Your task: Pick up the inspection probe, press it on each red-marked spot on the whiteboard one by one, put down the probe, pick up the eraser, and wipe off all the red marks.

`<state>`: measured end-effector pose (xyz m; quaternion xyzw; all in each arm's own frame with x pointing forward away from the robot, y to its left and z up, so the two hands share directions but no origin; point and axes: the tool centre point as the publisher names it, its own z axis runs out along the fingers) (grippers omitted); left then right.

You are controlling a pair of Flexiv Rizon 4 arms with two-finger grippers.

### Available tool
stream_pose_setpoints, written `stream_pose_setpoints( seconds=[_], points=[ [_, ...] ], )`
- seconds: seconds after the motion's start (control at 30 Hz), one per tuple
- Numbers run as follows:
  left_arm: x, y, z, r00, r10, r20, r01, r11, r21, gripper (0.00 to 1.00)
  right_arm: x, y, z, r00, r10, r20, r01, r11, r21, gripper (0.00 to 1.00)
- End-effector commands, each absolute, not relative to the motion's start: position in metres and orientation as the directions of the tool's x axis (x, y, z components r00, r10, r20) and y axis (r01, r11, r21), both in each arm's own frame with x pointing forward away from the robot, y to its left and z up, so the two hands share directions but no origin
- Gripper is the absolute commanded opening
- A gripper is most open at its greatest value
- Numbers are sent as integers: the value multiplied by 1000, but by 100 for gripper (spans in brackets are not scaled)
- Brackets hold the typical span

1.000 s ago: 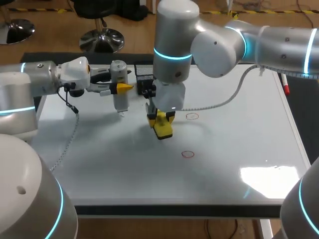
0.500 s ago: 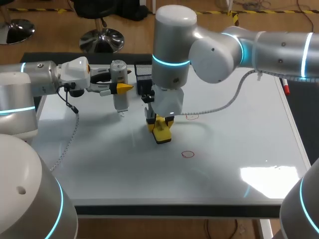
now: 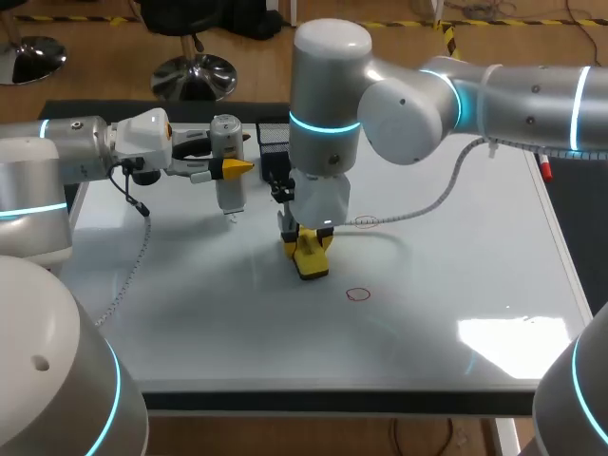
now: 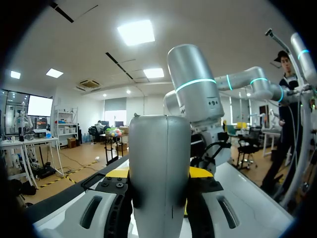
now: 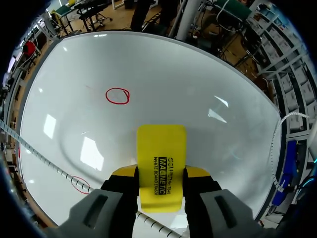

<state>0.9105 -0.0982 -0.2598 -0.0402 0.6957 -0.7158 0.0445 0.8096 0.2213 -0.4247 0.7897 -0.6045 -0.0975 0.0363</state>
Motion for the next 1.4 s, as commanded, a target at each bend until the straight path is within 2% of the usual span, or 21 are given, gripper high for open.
stream_pose_setpoints(
  seconds=[0.03, 1.0, 1.4],
  points=[
    [911, -98, -259, -993, -119, -5, 8, -29, -1000, 0, 810, 218, -427, 246, -963, -106, -949, -262, 175, 0],
    [911, -98, -259, -993, -119, -5, 8, -29, -1000, 0, 807, 178, -433, 195, -978, -66, -959, -205, 196, 0],
    [911, -98, -259, -993, -119, -5, 8, -29, -1000, 0, 829, 184, -388, 204, -977, -64, -973, -210, 95, 0]
  ],
)
